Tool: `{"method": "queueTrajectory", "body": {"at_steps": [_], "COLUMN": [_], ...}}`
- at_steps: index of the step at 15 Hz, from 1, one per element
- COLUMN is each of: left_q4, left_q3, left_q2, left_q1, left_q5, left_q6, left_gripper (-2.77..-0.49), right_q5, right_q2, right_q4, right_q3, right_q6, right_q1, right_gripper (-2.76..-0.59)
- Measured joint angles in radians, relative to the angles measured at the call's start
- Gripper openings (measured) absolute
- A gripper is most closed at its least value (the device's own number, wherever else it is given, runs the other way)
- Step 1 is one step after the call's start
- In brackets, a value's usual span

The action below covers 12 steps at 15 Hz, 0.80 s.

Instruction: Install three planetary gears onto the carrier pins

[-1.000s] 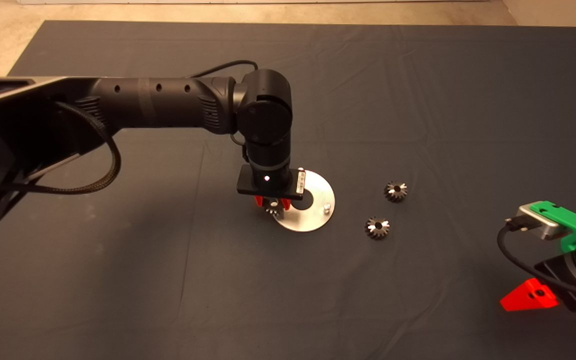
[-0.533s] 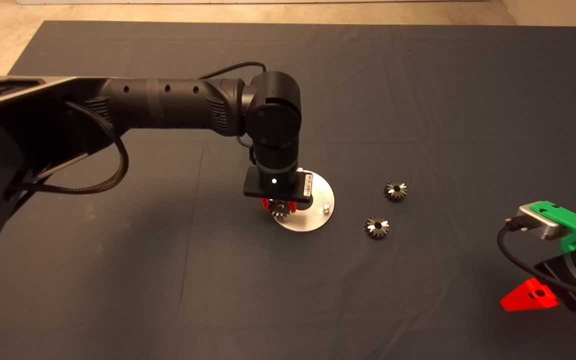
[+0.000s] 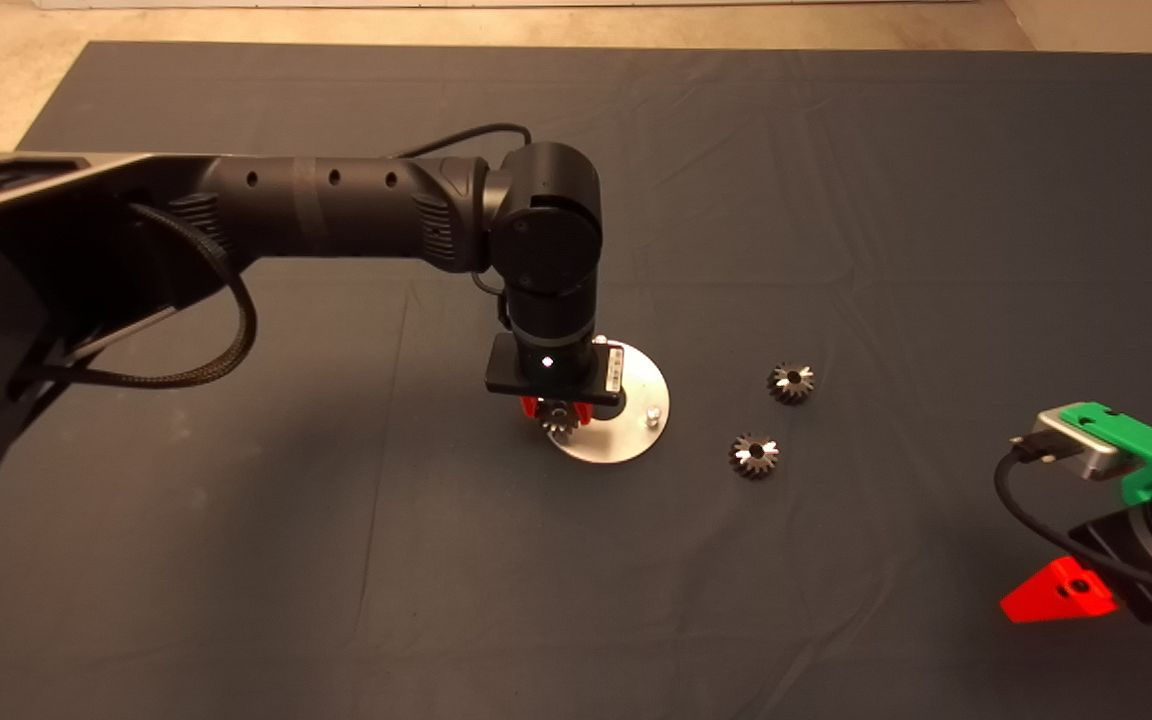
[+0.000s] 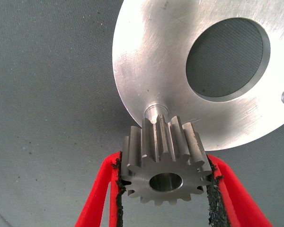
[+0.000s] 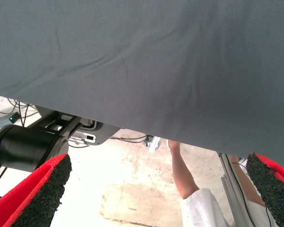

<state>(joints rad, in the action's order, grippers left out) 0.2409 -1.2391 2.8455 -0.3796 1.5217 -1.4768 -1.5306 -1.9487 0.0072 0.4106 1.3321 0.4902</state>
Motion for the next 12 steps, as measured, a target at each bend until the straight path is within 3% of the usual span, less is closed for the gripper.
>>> {"method": "queueTrajectory", "body": {"at_steps": [12], "left_q4": [0.0], "left_q3": [0.002], "left_q2": [0.0], "left_q1": [0.006], "left_q5": [0.001], "left_q6": [0.001], "left_gripper": [-2.41], "right_q5": [0.0], "right_q2": [0.0], "right_q4": [0.0], "right_q3": [0.0], "right_q6": [0.0], "right_q1": [0.0], "right_gripper": [-0.61]}}
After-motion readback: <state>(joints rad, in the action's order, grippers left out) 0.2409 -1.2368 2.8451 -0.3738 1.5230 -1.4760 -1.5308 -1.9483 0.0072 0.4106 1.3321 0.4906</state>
